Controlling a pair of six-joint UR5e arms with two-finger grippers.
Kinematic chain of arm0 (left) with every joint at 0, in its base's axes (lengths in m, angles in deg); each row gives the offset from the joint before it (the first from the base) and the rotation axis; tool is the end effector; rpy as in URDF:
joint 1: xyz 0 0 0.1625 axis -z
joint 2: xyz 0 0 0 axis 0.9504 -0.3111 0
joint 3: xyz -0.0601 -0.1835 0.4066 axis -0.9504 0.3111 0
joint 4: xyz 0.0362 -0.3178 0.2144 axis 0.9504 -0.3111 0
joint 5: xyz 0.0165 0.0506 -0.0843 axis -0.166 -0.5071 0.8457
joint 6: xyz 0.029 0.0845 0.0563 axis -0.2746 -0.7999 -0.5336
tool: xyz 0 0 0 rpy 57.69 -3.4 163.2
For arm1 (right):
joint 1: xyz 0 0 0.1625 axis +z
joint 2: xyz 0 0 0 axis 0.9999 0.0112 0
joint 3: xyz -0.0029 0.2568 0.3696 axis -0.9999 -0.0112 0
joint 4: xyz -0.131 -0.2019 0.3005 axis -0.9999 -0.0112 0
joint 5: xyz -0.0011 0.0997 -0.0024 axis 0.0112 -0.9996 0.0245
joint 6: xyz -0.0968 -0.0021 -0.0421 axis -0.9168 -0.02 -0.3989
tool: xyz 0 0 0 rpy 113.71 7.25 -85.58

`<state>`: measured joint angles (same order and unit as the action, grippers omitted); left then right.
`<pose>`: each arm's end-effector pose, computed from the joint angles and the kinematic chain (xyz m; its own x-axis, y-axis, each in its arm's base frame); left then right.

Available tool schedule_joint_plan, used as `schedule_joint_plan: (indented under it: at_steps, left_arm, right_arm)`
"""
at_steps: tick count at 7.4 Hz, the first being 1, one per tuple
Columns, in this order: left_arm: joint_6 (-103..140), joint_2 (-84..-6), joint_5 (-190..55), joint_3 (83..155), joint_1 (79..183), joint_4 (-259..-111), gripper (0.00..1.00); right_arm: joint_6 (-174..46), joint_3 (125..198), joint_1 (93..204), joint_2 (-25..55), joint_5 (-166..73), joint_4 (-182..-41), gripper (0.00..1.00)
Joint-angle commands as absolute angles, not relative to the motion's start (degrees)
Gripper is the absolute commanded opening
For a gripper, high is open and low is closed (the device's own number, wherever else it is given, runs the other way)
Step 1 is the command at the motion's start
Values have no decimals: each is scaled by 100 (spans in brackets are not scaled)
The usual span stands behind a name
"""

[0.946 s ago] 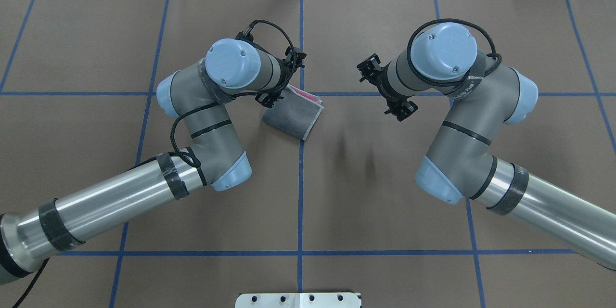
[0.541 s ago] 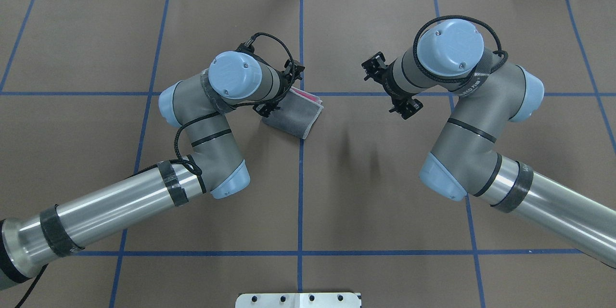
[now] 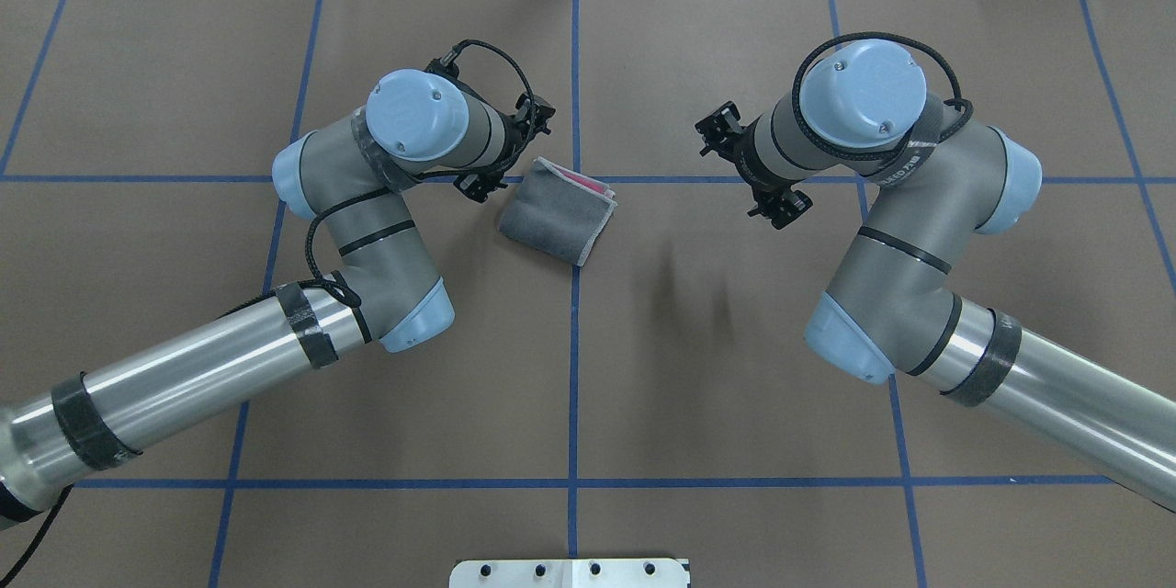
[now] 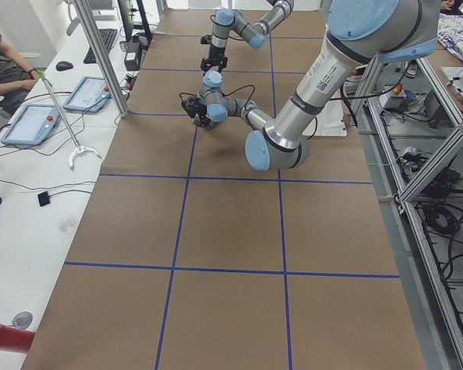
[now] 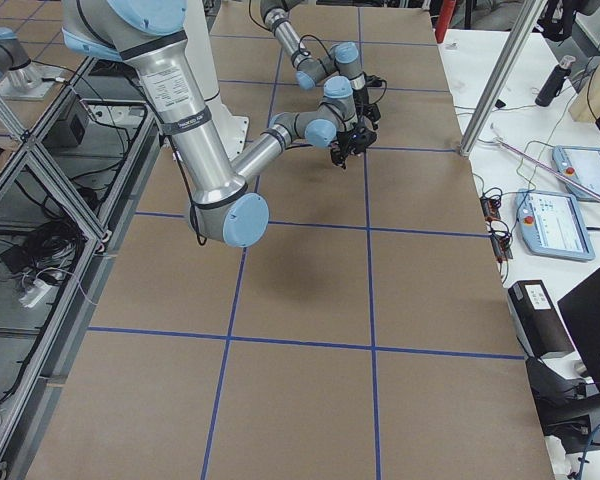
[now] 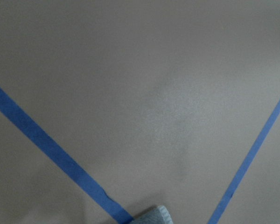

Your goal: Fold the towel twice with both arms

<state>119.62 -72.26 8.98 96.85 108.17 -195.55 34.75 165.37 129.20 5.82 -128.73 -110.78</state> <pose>0.5696 -0.5647 0.2747 0.1235 -0.6296 -0.7670 0.5977 0.6642 -0.4490 -0.4337 -0.4994 0.3334 0.2463 0.7429 0.6225 -0.6292 0.6111 -0.4803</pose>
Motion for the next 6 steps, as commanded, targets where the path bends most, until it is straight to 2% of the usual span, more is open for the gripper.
schedule_joint_plan:
  at_steps: [1,3,6]
  left_arm:
    - [11995,-7339,948,9728,10967,-19557,100]
    - [12030,-7829,939,9195,10932,-19574,100]
    - [12038,-8007,913,8693,10914,-19914,100]
  right_arm:
    - [3336,16544,13084,700,-12916,-11078,100]
    - [3160,16552,13259,858,-13047,-11078,100]
    - [3106,16544,13269,903,-13048,-11078,100]
